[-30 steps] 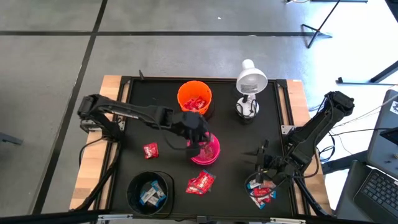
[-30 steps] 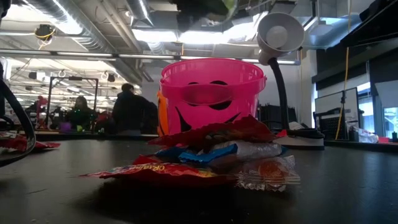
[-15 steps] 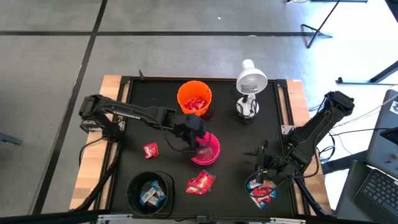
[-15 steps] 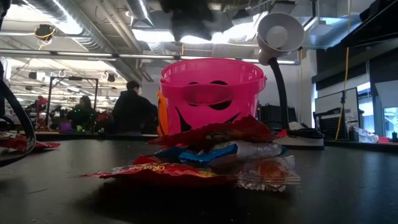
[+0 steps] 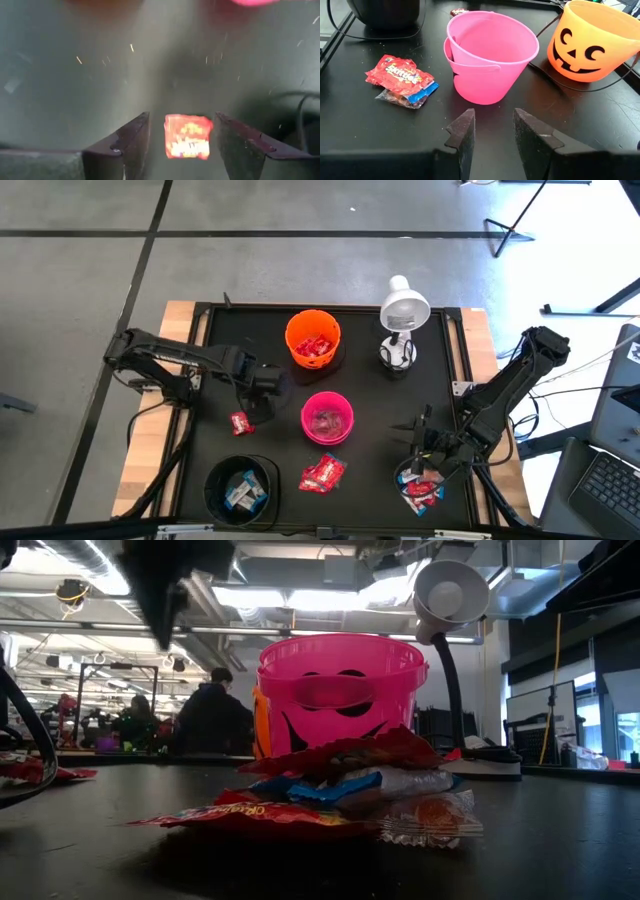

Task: Sort candy
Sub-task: Put the red candy into the orange bucket

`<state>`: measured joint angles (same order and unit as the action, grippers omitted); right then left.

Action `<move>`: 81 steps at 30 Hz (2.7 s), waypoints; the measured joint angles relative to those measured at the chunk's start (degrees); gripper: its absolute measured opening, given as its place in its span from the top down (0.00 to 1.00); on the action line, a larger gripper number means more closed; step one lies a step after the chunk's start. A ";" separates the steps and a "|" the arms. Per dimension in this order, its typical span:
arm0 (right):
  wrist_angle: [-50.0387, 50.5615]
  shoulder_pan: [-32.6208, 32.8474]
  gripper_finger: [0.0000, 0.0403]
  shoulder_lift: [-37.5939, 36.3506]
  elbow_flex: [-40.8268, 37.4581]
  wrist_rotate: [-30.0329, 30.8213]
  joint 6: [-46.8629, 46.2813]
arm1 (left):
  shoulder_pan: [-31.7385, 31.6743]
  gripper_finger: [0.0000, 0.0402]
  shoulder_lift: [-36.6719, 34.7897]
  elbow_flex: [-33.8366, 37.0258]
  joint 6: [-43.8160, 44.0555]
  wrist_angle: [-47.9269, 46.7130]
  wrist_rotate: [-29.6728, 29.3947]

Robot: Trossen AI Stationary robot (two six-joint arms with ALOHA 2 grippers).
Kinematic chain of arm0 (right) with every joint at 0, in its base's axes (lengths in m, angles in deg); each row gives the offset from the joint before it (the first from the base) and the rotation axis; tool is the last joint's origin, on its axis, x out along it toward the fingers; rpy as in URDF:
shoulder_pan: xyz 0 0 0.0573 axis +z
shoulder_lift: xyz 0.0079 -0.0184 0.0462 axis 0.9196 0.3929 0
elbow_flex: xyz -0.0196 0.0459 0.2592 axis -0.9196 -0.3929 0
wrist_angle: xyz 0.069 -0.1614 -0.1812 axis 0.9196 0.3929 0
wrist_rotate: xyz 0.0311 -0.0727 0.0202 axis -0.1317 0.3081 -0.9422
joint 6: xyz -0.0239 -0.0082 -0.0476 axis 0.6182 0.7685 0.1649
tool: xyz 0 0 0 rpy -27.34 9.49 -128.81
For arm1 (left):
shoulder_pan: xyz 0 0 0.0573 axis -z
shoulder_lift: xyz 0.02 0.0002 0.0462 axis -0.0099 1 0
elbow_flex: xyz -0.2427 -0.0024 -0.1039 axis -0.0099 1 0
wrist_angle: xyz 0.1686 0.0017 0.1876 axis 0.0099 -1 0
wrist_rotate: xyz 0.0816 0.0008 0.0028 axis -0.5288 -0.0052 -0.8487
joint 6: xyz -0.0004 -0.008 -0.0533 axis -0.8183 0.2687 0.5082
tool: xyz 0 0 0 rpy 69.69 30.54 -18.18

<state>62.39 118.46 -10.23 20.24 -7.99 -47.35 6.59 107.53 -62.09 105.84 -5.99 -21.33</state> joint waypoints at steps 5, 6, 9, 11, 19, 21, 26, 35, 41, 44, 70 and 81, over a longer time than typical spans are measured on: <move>0.02 0.02 0.67 -0.01 0.00 -0.18 0.00 | 0.00 0.41 0.02 8.92 2.56 0.86 1.76; 0.02 0.02 0.67 -0.02 0.00 -0.34 0.00 | 0.00 0.39 0.02 10.66 3.15 1.28 2.39; 0.07 0.02 0.67 0.00 0.00 -0.66 0.14 | 0.01 0.33 0.03 15.52 3.68 4.19 4.93; 0.08 0.02 0.67 -0.02 0.00 -0.66 0.17 | 0.07 0.29 0.04 18.71 4.43 7.57 7.25; 0.13 0.02 0.67 -0.02 0.00 -0.67 1.24 | 1.84 0.23 0.07 25.98 5.13 15.76 10.79; 0.13 0.02 0.67 -0.02 0.00 -0.68 1.48 | 2.47 0.23 0.07 27.00 5.20 16.71 10.79; 0.13 0.02 0.67 -0.02 0.00 -0.68 1.49 | 3.72 0.23 0.06 30.42 6.72 20.54 11.68; 0.12 0.02 0.67 -0.02 0.00 -0.68 1.49 | 4.35 0.28 -0.09 34.05 8.76 23.47 9.09; 0.13 0.02 0.67 -0.02 0.00 -0.70 1.49 | 4.28 0.47 -0.07 34.05 7.58 23.24 6.68; 0.14 0.02 0.67 -0.02 0.00 -0.70 1.49 | 4.28 0.61 -0.04 34.04 7.57 23.13 6.21; 0.15 0.02 0.67 -0.02 0.00 -0.09 1.57 | -6.36 0.91 -8.82 4.13 -6.73 9.49 -15.39; 0.02 0.02 0.67 -0.02 0.00 0.21 1.54 | -17.23 0.91 -8.56 -1.48 -22.32 34.68 -11.46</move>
<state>62.41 118.48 -10.25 20.24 -7.79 -45.81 -10.65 98.97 -63.58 83.52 28.68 -32.79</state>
